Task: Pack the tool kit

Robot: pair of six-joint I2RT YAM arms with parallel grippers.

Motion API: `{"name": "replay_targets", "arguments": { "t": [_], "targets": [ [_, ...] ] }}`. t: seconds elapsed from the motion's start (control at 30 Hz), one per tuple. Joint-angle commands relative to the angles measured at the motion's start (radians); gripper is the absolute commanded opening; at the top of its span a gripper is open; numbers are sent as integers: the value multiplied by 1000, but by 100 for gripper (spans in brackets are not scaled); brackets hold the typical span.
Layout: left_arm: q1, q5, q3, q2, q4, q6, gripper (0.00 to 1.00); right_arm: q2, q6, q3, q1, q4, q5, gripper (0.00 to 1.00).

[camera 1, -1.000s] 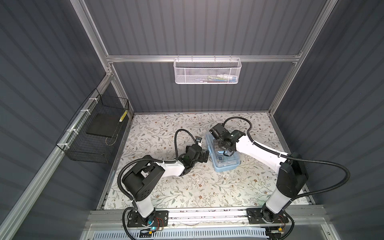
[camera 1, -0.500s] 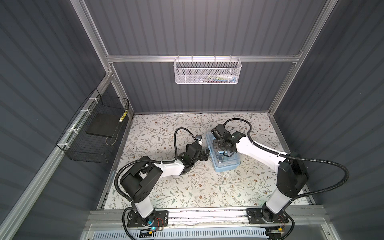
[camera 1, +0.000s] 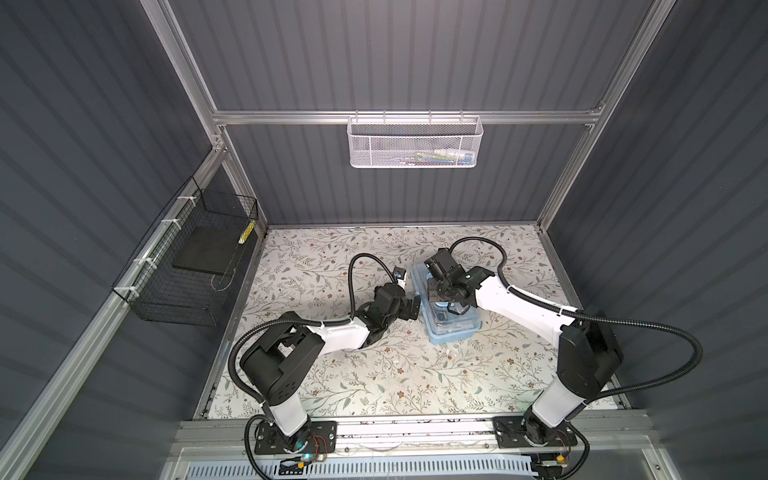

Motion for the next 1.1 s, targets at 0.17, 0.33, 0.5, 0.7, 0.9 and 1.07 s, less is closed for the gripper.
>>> {"name": "replay_targets", "arguments": {
  "t": [0.17,0.33,0.5,0.7,0.9,1.07],
  "targets": [
    [-2,-1,0,-25,-4,0,100,-3,-13,-72,-21,-20,-88,6],
    [-2,6,-6,-61,-10,-1,100,-7,-10,-86,-28,-7,-99,6],
    [-1,22,-55,-116,1,31,100,-7,-20,-94,-32,-4,-100,6],
    [36,159,-160,-148,70,111,100,-6,-120,-136,-59,56,-169,7],
    [50,303,-190,-136,114,183,100,-2,-238,-152,-63,75,-220,8],
    [39,352,-164,-88,103,195,96,1,-268,-162,-68,98,-288,9]
  ]
}}
